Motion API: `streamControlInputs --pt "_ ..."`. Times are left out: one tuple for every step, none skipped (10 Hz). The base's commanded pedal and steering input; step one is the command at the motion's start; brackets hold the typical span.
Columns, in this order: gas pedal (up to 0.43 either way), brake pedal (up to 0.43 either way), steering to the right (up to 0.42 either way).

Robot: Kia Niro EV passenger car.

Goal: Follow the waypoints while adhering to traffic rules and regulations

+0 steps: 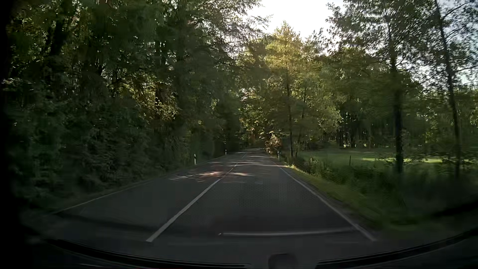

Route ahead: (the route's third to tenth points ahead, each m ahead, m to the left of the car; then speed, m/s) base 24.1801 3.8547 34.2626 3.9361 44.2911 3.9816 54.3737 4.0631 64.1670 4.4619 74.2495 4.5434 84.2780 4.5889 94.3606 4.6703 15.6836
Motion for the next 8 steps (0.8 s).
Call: streamControlInputs --pt "0.28 0.006 -0.003" --pt "0.28 0.006 -0.003" --pt "0.28 0.006 -0.003" --pt "0.28 0.006 -0.005" --pt "0.28 0.006 -0.005" --pt "0.28 0.006 -0.005" --pt "0.28 0.006 -0.005" --pt "0.28 0.006 -0.005"
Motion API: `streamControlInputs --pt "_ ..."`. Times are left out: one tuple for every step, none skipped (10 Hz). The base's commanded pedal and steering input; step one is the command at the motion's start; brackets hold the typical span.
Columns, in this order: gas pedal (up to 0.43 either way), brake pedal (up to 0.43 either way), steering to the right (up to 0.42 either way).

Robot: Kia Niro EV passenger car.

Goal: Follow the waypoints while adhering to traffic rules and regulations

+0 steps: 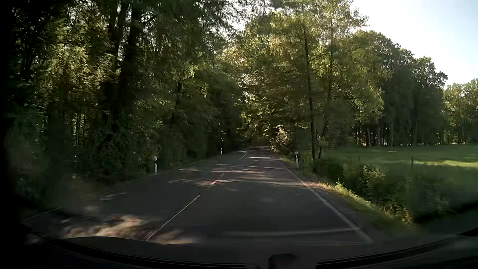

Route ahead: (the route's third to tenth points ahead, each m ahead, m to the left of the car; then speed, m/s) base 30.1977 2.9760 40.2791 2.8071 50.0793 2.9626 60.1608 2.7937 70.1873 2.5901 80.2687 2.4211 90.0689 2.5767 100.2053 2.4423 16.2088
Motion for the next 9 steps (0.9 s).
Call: streamControlInputs --pt "0.28 0.006 -0.005" --pt "0.311 0.006 -0.005" --pt "0.319 0.006 -0.004" --pt "0.319 0.006 -0.004" --pt "0.319 0.006 -0.004" --pt "0.319 0.006 -0.003" --pt "0.319 0.006 -0.002" --pt "0.319 0.006 -0.001" --pt "0.319 0.006 0.0"
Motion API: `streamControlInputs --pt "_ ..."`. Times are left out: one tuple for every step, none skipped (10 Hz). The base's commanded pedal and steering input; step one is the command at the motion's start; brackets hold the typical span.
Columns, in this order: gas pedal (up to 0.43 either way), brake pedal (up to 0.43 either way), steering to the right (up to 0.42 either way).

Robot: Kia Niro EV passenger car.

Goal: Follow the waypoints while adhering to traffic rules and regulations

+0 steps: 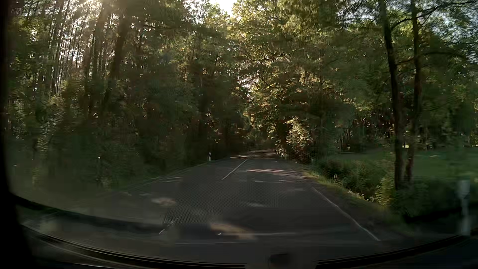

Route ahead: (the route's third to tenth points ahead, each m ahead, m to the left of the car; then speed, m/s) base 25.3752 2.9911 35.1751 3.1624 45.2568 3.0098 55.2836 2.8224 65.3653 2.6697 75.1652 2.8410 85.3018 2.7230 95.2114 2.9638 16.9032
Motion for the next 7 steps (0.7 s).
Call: streamControlInputs --pt "0.319 0.006 0.0" --pt "0.319 0.006 0.0" --pt "0.319 0.006 0.0" --pt "0.319 0.006 0.001" --pt "0.319 0.006 0.001" --pt "0.319 0.006 0.002" --pt "0.319 0.006 0.003"
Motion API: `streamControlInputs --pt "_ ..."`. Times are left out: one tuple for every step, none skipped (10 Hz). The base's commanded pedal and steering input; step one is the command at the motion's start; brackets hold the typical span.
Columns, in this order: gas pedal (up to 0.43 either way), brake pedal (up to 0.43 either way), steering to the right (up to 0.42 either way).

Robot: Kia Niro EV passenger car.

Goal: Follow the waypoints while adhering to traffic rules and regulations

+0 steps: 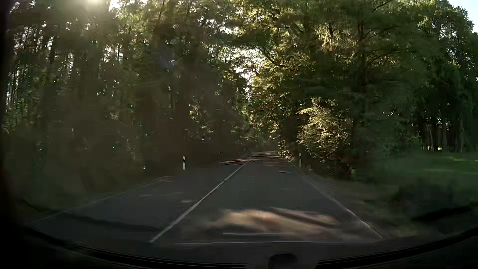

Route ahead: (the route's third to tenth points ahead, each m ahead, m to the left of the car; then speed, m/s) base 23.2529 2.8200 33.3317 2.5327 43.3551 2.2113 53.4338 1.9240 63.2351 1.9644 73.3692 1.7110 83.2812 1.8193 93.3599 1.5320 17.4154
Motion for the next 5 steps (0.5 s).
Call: streamControlInputs --pt "0.319 0.006 0.003" --pt "0.319 0.006 0.003" --pt "0.311 0.006 0.003" --pt "0.311 0.006 0.003" --pt "0.311 0.006 0.003"
